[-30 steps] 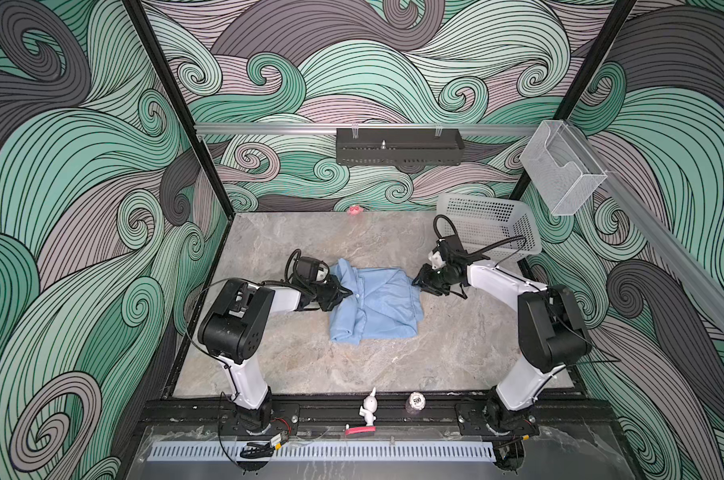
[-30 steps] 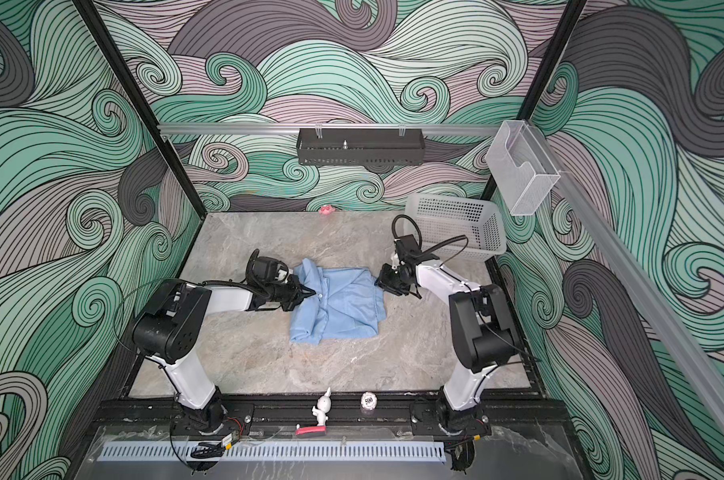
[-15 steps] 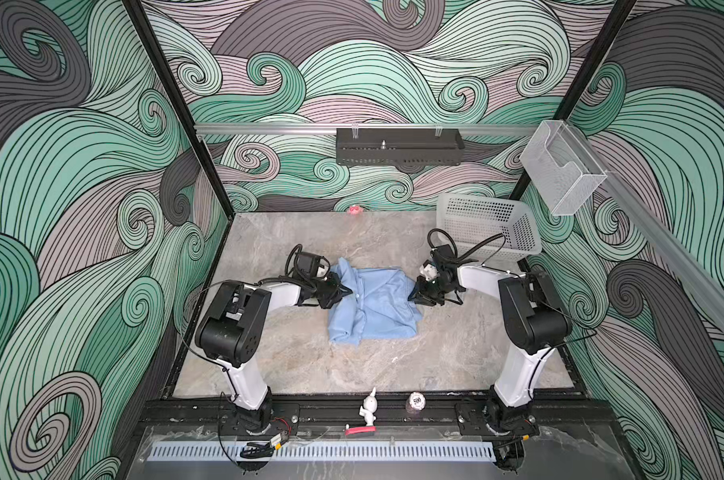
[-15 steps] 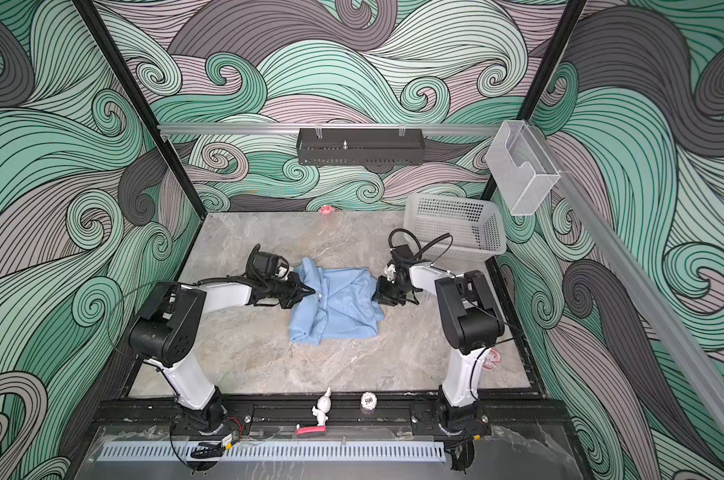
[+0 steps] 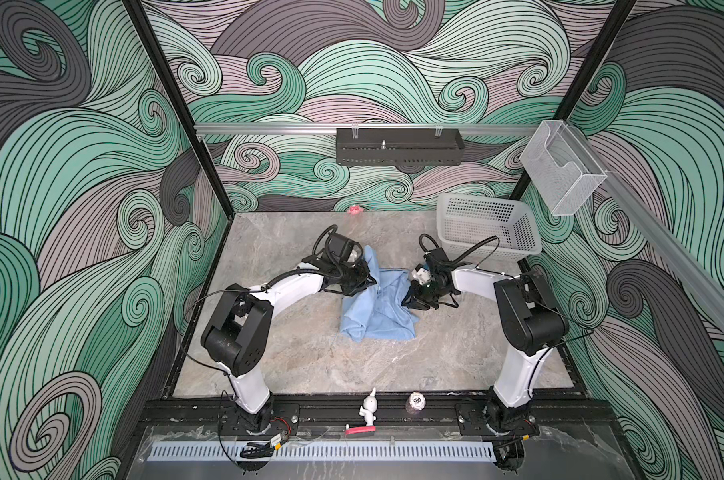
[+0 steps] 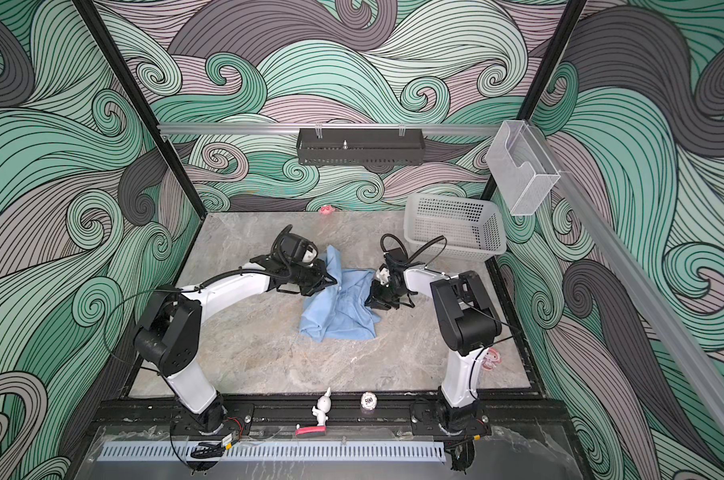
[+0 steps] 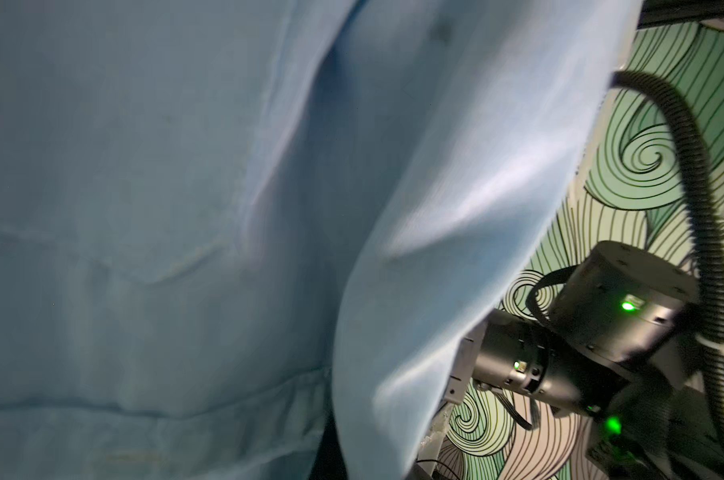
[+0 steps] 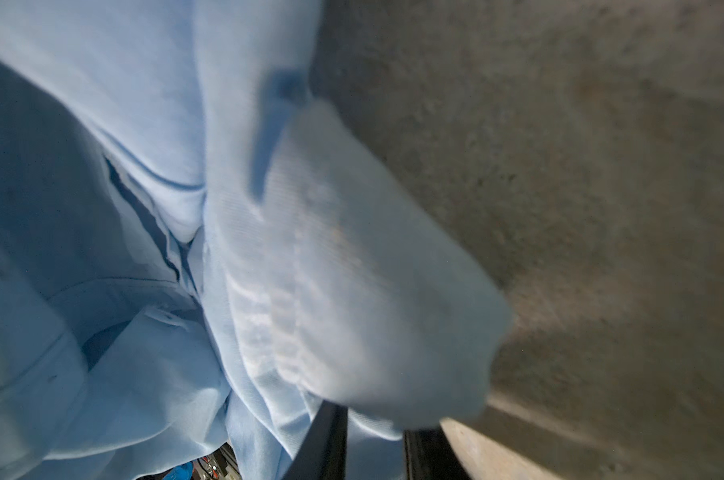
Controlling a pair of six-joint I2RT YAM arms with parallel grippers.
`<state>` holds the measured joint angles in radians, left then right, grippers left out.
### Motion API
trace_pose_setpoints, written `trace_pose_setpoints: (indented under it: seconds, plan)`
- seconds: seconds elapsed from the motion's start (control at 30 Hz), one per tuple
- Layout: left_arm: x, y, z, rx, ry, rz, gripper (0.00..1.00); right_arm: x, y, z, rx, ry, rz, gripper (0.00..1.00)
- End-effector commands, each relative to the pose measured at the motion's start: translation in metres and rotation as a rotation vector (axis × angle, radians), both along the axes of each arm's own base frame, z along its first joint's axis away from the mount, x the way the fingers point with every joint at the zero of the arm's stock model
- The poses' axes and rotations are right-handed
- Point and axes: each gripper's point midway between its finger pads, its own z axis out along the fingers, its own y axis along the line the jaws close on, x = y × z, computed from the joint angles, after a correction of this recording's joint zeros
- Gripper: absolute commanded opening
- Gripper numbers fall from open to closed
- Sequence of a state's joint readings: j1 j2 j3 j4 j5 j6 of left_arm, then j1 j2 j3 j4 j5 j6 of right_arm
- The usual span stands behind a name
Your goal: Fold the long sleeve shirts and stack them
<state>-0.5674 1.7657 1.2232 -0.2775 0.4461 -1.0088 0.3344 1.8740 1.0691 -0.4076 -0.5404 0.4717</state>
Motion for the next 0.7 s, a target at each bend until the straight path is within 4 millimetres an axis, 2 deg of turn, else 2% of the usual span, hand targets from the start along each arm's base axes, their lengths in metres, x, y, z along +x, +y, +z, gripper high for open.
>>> trace_pose_setpoints:
  seconds: [0.0,0.17,0.43,0.57,0.67]
  plan:
    - [-0.001,-0.01,-0.017,0.083,0.033,0.023,0.0,-0.009,0.004,0.006,0.02,0.011,0.008,0.24]
    - [0.001,-0.031,-0.027,0.107,0.044,0.036,0.0,-0.011,0.004,0.008,0.03,0.01,0.005,0.24]
    - [0.004,-0.065,-0.026,0.096,0.033,-0.002,0.0,-0.012,0.0,0.016,0.032,-0.006,-0.01,0.26]
    - [0.001,-0.074,-0.034,0.1,0.044,-0.022,0.0,-0.011,-0.003,0.018,0.038,-0.006,-0.029,0.27]
    - [-0.001,-0.071,-0.049,0.13,0.066,-0.038,0.0,-0.011,-0.006,0.021,0.04,-0.012,-0.043,0.28]
